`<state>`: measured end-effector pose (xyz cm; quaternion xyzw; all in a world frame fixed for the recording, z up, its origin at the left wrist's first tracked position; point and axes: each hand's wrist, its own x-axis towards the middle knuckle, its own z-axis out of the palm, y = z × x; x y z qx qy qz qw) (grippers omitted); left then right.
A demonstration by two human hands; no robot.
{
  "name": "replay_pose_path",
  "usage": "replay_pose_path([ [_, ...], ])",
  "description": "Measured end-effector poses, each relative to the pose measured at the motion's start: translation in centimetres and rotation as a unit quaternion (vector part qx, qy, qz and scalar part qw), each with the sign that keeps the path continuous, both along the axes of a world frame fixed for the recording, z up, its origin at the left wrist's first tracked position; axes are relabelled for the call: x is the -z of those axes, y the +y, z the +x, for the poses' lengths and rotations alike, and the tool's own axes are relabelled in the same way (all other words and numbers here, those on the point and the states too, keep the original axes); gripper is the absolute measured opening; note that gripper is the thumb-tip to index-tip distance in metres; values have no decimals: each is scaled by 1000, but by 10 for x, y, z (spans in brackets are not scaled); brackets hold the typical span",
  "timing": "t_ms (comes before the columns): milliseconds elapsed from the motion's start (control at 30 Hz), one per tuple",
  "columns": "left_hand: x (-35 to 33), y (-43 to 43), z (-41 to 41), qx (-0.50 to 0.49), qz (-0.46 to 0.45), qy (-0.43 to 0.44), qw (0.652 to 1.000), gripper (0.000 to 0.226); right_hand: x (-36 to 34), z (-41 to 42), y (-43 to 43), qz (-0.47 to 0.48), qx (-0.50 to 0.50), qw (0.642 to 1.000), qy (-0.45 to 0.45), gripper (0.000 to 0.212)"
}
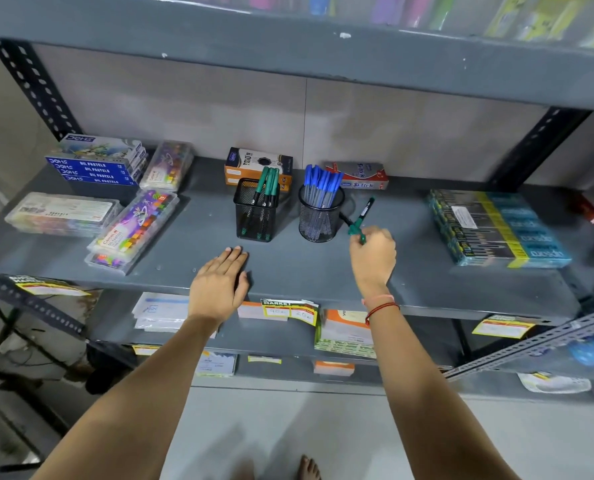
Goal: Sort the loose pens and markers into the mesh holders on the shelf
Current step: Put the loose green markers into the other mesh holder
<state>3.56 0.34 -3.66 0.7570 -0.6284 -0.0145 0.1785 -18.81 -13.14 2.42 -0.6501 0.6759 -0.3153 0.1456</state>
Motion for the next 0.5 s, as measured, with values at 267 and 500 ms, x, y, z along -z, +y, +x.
replay_pose_path([
  [267, 0, 2, -1, -7, 5, 4, 1000, 55, -81, 20, 22, -220, -68, 965, -128, 16],
  [500, -2, 2, 0, -3, 3, 8, 1000, 55, -114, 85, 12, -273, -168, 925, -205, 10],
])
